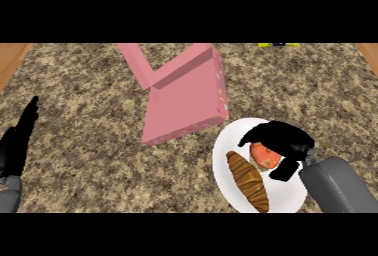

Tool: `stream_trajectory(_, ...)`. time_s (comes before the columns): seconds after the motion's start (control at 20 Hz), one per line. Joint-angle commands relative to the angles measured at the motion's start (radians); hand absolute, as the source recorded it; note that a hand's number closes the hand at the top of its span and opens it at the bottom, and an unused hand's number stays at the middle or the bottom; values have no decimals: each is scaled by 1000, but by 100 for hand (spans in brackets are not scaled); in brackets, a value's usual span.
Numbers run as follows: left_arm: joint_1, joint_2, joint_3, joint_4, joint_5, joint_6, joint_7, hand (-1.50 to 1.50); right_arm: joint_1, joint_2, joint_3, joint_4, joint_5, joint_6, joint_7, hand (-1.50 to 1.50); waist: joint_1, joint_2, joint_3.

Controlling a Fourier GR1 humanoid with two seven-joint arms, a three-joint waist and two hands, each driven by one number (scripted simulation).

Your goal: Pick the squash from the plate and place it in the cardboard box

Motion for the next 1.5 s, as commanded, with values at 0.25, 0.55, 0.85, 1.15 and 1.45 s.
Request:
stream_trajectory(0.25,27,11,40,-53,16,-50,15,0,-49,79,-42,91,98,-280,-52,150,3,1,2)
stream_trajectory(0.55,71,18,60,14,-7,3,22,0,-34,5,-145,-82,377,-259,593,150,-133,-82,-22)
stream_trajectory(0.85,87,12,59,20,-11,8,21,0,-120,32,-63,-277,636,-174,914,150,-124,-81,-20)
stream_trajectory(1.15,67,6,42,13,-7,-12,3,0,-269,169,154,-449,858,42,1118,150,-64,-65,-17)
stream_trajectory(1.45,9,-1,15,-6,-10,-29,13,0,-448,358,430,-457,968,367,1240,150,3,-31,-8)
